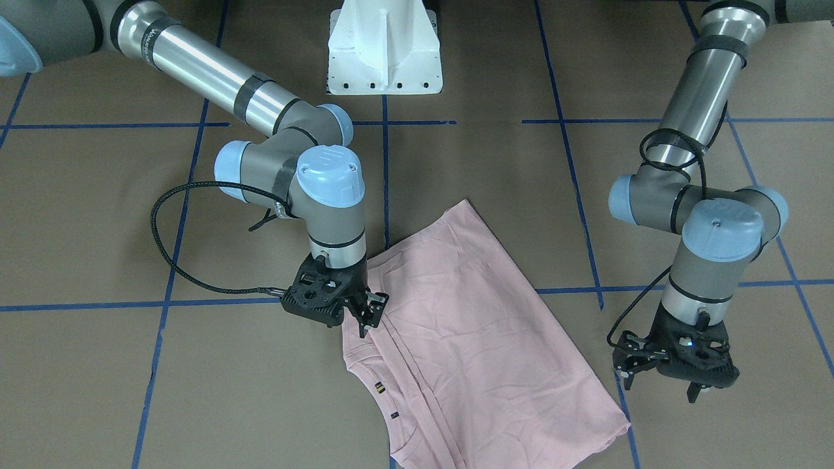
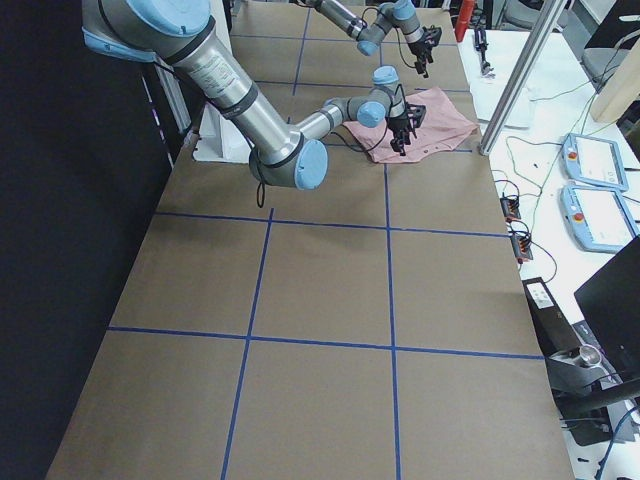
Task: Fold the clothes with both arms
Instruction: 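Move the right gripper toward the collar of the rotated shirt, then grasp the shirt near the collar with the right gripper, then pull the shirt toward the robot with the right gripper, straightening it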
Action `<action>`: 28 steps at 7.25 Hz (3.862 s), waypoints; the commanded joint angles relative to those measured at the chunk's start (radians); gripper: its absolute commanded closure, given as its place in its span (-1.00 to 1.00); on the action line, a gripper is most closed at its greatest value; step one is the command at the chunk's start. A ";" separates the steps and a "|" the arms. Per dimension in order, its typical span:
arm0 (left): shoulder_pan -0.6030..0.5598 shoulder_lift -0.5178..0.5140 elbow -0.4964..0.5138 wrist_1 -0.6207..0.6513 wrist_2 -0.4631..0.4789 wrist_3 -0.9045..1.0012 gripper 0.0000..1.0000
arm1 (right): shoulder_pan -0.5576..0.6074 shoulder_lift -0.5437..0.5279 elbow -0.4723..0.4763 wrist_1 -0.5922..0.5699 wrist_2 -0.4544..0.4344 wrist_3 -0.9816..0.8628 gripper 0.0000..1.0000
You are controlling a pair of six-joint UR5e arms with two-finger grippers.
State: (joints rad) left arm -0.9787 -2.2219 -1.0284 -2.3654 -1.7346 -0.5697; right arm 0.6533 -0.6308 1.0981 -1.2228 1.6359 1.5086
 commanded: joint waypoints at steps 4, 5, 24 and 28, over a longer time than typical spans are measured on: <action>0.003 0.002 -0.001 0.000 0.000 -0.015 -1.00 | -0.033 0.008 -0.050 -0.001 -0.041 -0.007 -0.12; 0.003 0.004 -0.001 -0.002 0.000 -0.015 -1.00 | -0.034 0.008 -0.052 0.000 -0.048 -0.005 -0.11; 0.003 0.010 -0.025 -0.005 0.000 -0.016 -1.00 | -0.081 -0.186 0.253 -0.059 -0.068 0.005 1.00; 0.015 0.013 -0.056 -0.005 0.000 -0.048 -1.00 | -0.314 -0.553 0.742 -0.156 -0.270 0.037 1.00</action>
State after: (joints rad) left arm -0.9661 -2.2082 -1.0800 -2.3700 -1.7350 -0.6076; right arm 0.4071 -1.0849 1.7174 -1.3507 1.4194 1.5263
